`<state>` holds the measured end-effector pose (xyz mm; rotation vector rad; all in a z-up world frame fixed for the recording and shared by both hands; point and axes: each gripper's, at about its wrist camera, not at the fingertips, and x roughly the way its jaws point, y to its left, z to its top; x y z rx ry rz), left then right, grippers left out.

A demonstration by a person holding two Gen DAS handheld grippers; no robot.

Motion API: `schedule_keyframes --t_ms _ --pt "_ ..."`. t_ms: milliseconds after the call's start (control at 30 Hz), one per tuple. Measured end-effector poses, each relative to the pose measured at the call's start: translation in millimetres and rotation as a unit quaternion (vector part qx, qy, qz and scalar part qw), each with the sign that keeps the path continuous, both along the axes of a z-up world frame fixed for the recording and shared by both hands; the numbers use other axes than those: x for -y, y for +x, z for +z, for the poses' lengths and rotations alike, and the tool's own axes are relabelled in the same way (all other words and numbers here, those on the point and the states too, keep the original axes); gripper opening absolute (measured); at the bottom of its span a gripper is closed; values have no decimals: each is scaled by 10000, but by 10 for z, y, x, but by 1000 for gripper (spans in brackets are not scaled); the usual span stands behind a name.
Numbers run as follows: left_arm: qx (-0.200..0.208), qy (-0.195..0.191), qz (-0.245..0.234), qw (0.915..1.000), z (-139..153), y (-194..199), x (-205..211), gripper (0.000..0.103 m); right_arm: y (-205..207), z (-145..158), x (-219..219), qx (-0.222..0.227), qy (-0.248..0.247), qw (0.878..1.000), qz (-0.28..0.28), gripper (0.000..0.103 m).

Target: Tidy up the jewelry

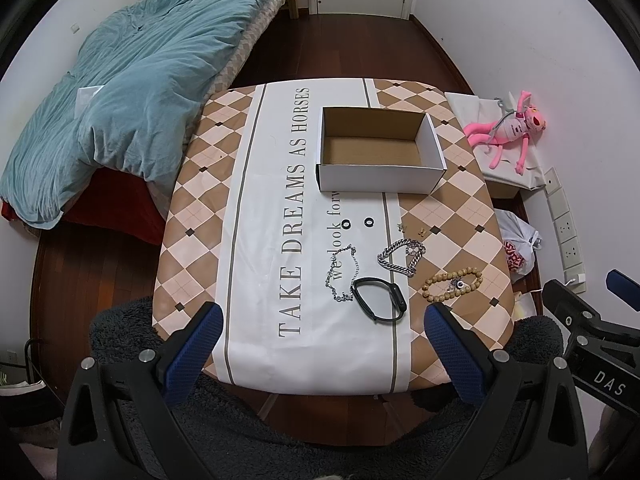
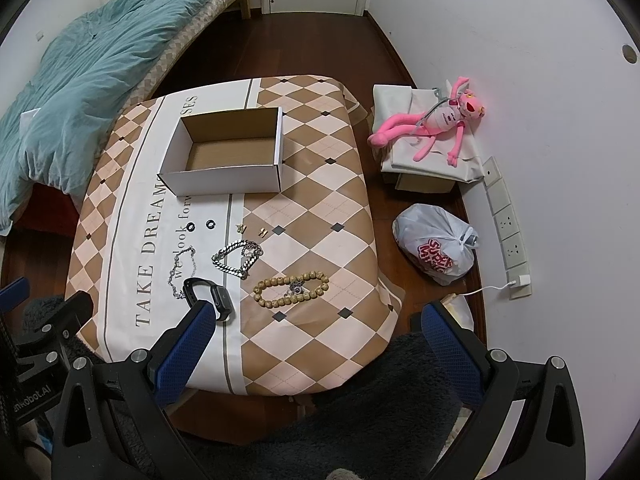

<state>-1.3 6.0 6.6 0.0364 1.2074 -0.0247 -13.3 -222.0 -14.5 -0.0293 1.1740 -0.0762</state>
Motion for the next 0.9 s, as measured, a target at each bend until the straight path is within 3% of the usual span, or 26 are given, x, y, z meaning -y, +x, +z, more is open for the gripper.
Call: schedule_keyframes --t_ms 700,900 --pt "-16 -9 -9 10000 -16 25 2 103 17 9 9 22 42 10000 -14 103" --pt "114 128 2 9999 -104 297 29 103 259 25 136 145 302 9993 -170 103"
